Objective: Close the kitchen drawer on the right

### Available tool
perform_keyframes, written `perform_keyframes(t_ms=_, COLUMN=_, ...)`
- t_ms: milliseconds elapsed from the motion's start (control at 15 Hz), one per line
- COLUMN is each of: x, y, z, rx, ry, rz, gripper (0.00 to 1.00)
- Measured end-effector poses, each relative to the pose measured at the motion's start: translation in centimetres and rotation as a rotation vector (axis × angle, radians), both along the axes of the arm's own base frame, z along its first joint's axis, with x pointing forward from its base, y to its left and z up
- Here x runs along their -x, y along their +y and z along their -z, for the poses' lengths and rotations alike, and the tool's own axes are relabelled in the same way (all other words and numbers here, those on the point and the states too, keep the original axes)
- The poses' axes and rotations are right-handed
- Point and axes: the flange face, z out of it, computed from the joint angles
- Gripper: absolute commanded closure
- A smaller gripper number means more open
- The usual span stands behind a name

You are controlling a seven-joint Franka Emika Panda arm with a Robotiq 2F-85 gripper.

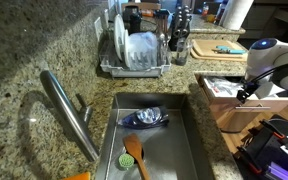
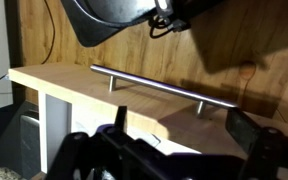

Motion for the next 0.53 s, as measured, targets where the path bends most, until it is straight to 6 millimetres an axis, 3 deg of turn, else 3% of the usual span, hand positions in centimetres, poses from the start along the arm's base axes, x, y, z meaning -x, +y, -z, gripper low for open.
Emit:
perform_keyframes(t_ms=133, x=-0.4, y=0.4, z=0.5, rx=-0.024, ry=-0.056, rz=0.005, gripper=0.0)
perform_keyframes(t_ms=533, x=0.0, y=-0.9, z=2.8, rx=-0.019, ry=-0.031, rz=0.054, gripper=0.0)
